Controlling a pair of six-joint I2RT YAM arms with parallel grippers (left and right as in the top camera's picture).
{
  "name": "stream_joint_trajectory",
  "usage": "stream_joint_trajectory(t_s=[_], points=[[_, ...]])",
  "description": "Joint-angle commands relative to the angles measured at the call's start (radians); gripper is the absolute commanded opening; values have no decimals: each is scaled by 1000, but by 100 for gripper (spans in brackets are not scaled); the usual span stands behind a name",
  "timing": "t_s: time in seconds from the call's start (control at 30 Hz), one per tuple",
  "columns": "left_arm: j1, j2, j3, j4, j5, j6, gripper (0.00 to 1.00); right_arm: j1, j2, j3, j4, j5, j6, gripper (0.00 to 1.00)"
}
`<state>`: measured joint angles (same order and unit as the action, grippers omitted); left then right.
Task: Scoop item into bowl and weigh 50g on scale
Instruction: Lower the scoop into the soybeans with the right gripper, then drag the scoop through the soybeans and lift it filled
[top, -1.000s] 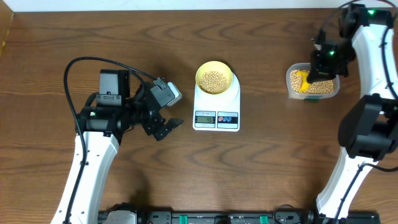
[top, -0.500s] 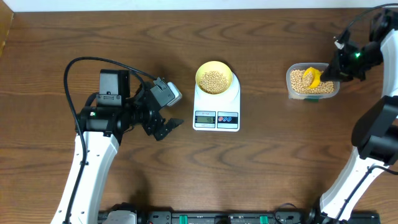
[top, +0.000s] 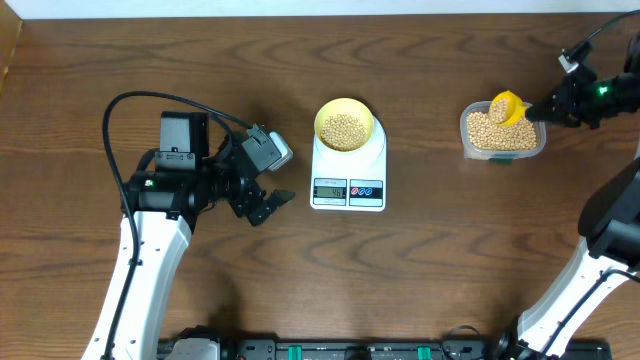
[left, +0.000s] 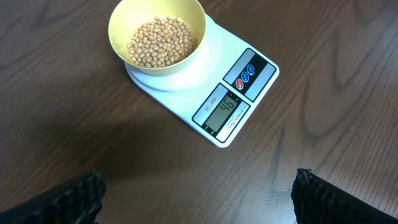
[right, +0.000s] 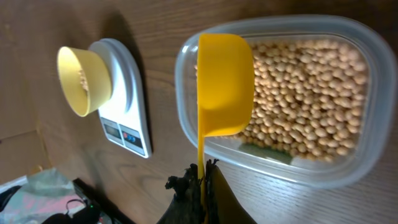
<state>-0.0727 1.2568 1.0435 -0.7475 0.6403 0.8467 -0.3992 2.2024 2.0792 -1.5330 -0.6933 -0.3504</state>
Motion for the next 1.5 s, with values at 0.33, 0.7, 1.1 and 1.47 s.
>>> stream_joint_trajectory(t_s=[0.33,0.7,1.1,1.47], points=[[5,7,0,0,-5,16,98,63,1,-5,-8,83,24,1],[5,7,0,0,-5,17,98,152,-54,43,-23,276,97,2],[5,7,0,0,-5,16,98,148,-62,44,-32,253,114,1],[5,7,0,0,-5,16,98,71,-61,44,-61,11,15,1]])
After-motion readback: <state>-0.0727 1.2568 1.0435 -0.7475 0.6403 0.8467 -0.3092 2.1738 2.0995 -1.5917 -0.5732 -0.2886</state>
